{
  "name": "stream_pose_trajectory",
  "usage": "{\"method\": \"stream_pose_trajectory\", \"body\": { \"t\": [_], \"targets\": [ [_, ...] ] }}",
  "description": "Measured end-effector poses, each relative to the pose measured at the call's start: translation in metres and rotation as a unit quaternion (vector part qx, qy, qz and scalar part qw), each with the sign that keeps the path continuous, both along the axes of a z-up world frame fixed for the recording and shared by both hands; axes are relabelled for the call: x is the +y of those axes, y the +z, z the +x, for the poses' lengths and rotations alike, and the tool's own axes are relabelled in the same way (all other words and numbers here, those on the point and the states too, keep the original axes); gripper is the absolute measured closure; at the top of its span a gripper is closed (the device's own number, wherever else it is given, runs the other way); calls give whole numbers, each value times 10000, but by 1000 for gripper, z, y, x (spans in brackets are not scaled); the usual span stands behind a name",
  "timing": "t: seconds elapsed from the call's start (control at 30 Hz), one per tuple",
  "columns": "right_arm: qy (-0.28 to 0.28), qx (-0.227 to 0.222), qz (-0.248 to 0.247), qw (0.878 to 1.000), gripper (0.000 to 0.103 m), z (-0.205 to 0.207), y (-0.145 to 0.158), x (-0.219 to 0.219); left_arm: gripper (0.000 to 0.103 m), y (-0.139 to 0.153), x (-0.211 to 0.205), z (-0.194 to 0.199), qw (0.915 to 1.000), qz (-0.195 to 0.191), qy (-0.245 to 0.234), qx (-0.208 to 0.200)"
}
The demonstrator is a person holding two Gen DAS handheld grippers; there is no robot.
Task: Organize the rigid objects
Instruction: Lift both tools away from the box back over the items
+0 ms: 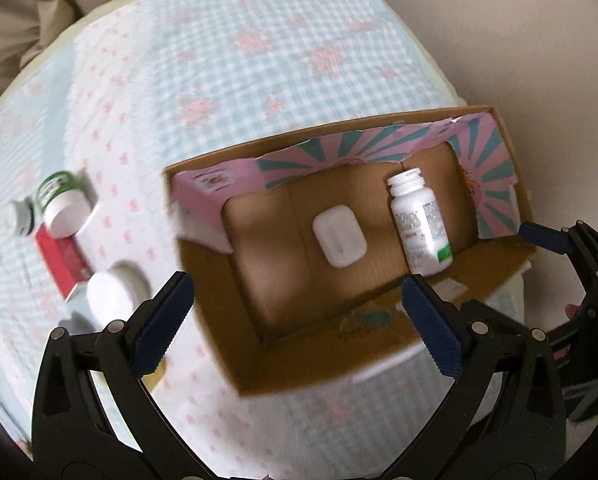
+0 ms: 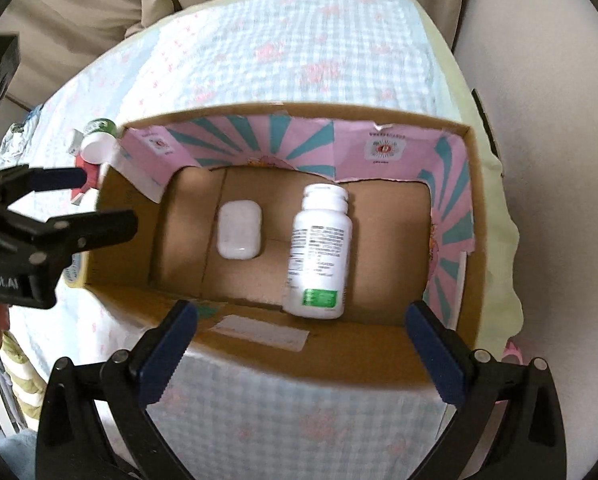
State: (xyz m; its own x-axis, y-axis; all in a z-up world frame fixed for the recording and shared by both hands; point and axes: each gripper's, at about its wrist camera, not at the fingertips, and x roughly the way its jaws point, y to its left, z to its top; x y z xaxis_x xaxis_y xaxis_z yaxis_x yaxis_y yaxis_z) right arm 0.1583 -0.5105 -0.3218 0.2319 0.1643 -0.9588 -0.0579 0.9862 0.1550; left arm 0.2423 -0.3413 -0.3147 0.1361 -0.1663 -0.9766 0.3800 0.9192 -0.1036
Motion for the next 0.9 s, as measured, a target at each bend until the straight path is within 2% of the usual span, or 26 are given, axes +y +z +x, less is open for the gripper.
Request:
{"method": "stream_pose_trajectory", "body": {
  "t": [0.13,0.23,0.33,0.5,0.63,0.77,0.9],
  "targets": [
    [-98,-93,-15,9999,0,-13,34,5,0,37,31,-24,9995,-130,224,-191],
    [-198,-101,-138,9997,0,-15,47,24,0,64,61,-43,9983,-206,400,-381],
    [-186,-336,-187,9991,0,-27,71,39,0,86,93,-59,9963,-222,611,-567],
    [41,-555,-371,9978,0,-46,103,86,0,116,162,-86,9909,-349,1035,-782],
    [-82,-893,-279,9956,0,-61,131,128,0,134,216,-102,9860,-457,1285,-954],
    [-292,-1127,-166,9931,0,-70,152,168,0,156,269,-114,9818,-596,1351,-1198],
    [-455,-1271,-81,9908,0,-70,169,213,0,174,314,-116,9782,-468,1298,-1555]
  ]
}}
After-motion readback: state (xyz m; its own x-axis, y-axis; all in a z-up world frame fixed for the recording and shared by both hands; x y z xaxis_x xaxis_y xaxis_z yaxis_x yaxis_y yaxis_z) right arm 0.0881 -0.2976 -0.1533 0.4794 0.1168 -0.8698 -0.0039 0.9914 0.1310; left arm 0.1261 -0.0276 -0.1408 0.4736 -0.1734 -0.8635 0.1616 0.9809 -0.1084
